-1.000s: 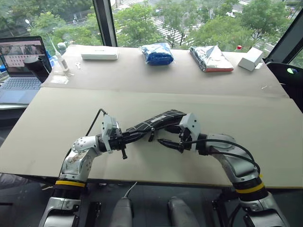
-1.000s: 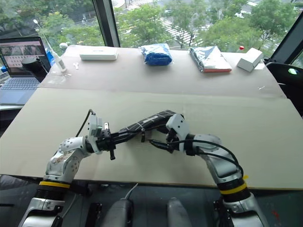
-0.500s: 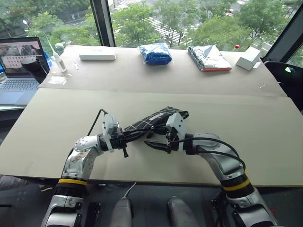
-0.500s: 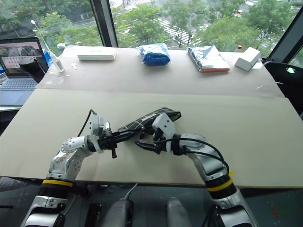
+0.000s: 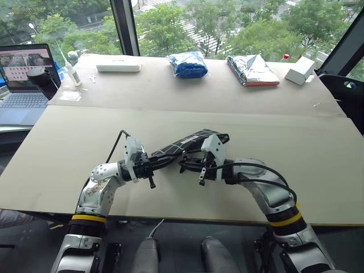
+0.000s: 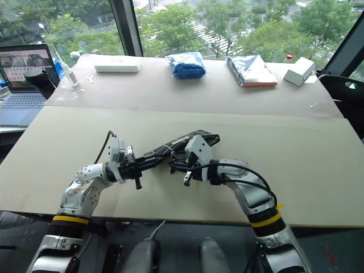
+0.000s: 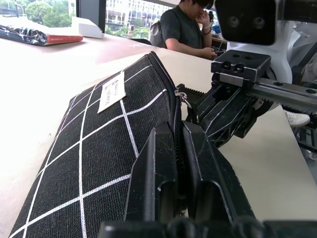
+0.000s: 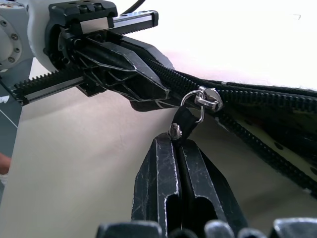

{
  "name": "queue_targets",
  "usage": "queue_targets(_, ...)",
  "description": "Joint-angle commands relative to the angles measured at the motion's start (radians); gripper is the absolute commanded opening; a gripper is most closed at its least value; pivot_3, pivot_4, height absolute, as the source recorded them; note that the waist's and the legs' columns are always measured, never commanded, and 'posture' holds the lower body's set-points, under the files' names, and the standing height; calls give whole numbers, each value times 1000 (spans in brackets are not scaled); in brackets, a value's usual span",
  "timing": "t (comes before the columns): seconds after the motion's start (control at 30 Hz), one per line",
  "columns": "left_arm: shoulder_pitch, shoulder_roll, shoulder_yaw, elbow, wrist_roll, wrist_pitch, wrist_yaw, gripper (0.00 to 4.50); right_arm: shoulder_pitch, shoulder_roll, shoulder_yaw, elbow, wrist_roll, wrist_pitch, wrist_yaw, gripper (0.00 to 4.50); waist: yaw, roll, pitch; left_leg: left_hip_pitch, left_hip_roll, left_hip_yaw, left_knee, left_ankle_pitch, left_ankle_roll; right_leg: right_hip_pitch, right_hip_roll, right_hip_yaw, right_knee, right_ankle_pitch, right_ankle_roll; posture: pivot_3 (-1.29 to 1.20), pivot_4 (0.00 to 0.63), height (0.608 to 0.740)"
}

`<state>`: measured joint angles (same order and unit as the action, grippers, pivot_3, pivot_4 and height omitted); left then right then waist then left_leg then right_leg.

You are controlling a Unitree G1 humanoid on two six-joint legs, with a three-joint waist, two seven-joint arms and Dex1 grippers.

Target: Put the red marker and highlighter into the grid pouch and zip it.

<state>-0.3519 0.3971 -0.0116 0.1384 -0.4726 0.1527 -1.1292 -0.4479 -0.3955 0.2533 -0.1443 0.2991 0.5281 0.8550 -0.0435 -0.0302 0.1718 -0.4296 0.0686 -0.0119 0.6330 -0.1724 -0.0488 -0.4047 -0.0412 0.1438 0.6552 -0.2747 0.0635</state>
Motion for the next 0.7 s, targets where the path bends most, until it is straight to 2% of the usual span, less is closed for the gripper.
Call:
queue_targets(0.03,-14,5,18,-21,-6,-14,3,0,5,-59,-81,-17,13,-16,7,36,1,0,0,0,0,0,0,0,0,0,0,0,0,0,0,0,150,740)
queue_targets(0.23,-9,11,20,-27,-9,-11,4,0,-28,-202,-208,133,-29,-72,1,36,1,0,0,0,0,0,0,0,0,0,0,0,0,0,0,0,150,740)
queue_targets(0.4,-11,13,19,-25,-9,-9,3,0,-50,-280,-240,262,-81,-161,-1,36,-2,0,0,0,0,0,0,0,0,0,0,0,-1,0,0,0,150,740)
queue_targets(0.67,-25,8,9,-24,-9,-6,3,0,-84,-266,-243,341,-80,-204,-4,36,-4,0,0,0,0,0,-1,0,0,0,0,0,-1,0,0,0,150,740)
queue_targets(0.7,-25,8,8,-24,-9,-6,4,0,-76,-254,-244,321,-56,-188,10,325,-3,0,0,0,0,0,-1,0,0,0,0,0,-1,0,0,0,150,740)
